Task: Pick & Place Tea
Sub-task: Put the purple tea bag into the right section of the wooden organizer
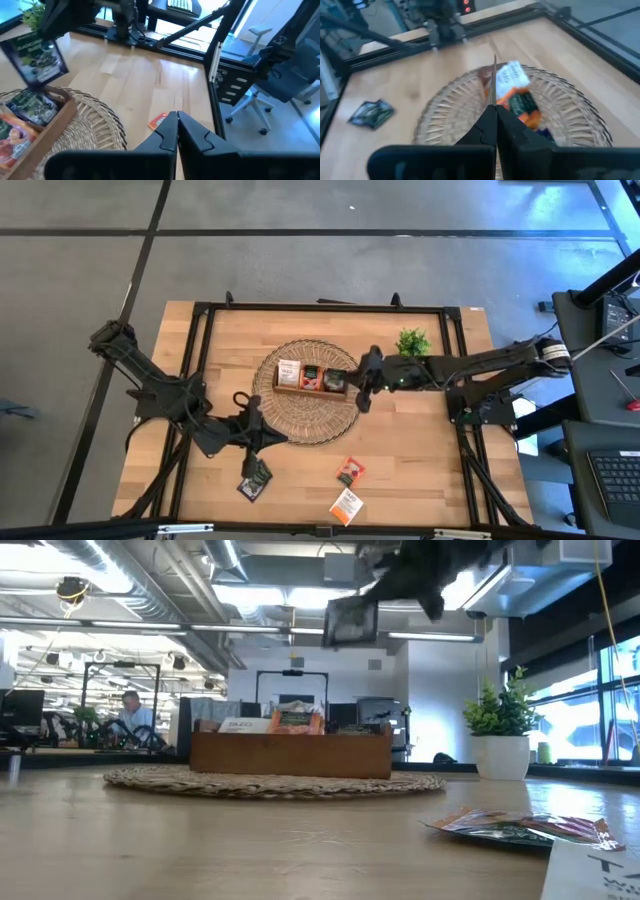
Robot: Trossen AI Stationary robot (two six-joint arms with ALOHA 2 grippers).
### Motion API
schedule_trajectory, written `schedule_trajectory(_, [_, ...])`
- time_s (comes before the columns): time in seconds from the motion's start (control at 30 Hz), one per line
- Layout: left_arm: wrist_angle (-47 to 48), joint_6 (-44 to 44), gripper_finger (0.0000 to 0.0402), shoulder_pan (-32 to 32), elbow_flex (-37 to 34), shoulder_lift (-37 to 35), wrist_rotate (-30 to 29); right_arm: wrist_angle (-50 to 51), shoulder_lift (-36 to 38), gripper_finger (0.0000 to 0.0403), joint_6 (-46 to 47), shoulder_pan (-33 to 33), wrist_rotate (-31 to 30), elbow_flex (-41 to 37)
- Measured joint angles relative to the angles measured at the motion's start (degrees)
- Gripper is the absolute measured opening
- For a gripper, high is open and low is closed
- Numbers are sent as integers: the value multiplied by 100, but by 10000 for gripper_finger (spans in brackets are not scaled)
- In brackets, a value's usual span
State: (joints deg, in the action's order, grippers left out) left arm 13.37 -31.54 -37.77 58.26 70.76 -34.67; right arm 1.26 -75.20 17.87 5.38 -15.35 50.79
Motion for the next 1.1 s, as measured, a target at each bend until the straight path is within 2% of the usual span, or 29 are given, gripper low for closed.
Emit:
schedule_trajectory(0.2, [13, -7, 2, 3, 0, 0, 107, -711, -250, 0, 142, -454, 190, -762])
schedule_trajectory(0.43, [37, -16, 2, 3, 0, 2, 122, -906, -669, 0, 161, -919, 740, -879])
schedule_trajectory(0.6, [44, -21, 2, 3, 0, 2, 124, -991, -1006, 2, 260, -1024, 758, -870])
schedule_trajectory(0.97, [105, -23, 2, 2, 0, 4, 140, -903, -1145, 54, 111, -1052, 750, -866])
schedule_trajectory(1.1, [403, -356, 2, -1, 0, 4, 564, -843, -1122, 89, 198, -1052, 750, -866])
